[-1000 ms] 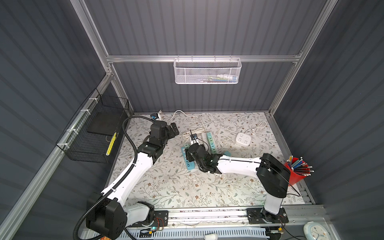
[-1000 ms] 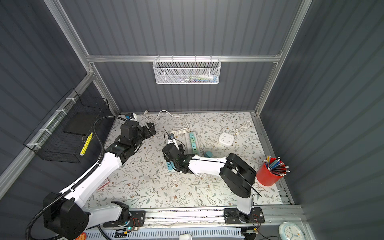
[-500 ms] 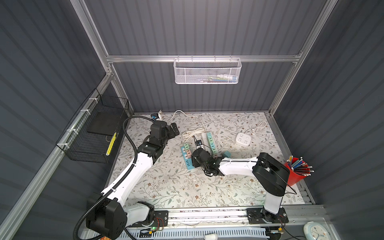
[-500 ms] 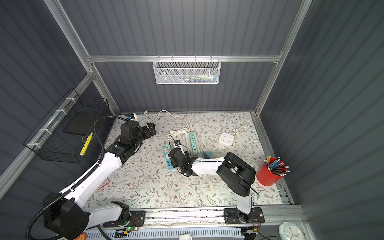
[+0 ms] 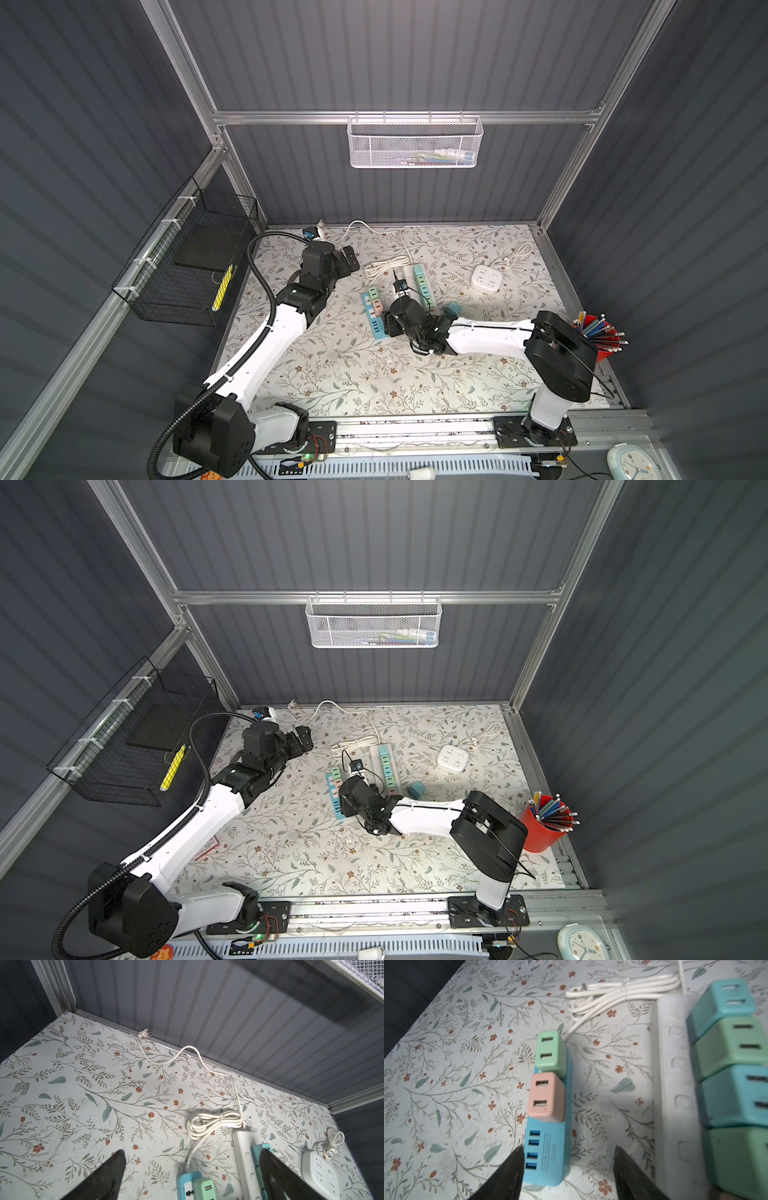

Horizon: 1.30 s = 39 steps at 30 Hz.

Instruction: Insert the plug

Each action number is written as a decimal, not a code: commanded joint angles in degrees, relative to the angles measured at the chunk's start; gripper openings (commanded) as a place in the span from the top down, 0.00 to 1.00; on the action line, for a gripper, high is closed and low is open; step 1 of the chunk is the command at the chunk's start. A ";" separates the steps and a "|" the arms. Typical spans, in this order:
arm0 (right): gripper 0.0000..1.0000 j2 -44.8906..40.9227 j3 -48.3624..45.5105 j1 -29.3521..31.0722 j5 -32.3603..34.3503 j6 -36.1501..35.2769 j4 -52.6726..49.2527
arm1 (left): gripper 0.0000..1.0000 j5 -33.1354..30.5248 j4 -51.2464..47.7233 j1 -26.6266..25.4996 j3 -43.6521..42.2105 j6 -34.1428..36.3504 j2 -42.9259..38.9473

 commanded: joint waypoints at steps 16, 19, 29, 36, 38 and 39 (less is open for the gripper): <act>0.35 11.31 4.58 -2.39 -1.66 -1.19 0.69 | 0.00 0.91 0.89 0.00 -0.29 -0.36 0.79; 0.35 13.48 8.74 -4.91 -3.20 -2.89 -0.16 | 0.00 -0.03 0.80 0.00 -0.24 0.14 0.53; 0.35 6.70 10.33 -5.33 -4.38 -7.01 -5.68 | 0.00 -0.48 0.62 0.00 -0.05 0.62 0.19; 0.32 -13.36 -2.11 -4.55 -0.47 -1.79 -15.53 | 0.00 2.10 0.71 0.00 0.18 -0.47 0.39; 0.31 -17.58 -4.37 -4.88 -0.83 0.58 -20.93 | 0.00 2.59 0.80 0.00 0.15 -0.64 0.34; 0.31 -19.23 -5.20 -5.16 -1.12 1.88 -24.38 | 0.00 2.61 0.80 0.00 0.22 -0.25 0.10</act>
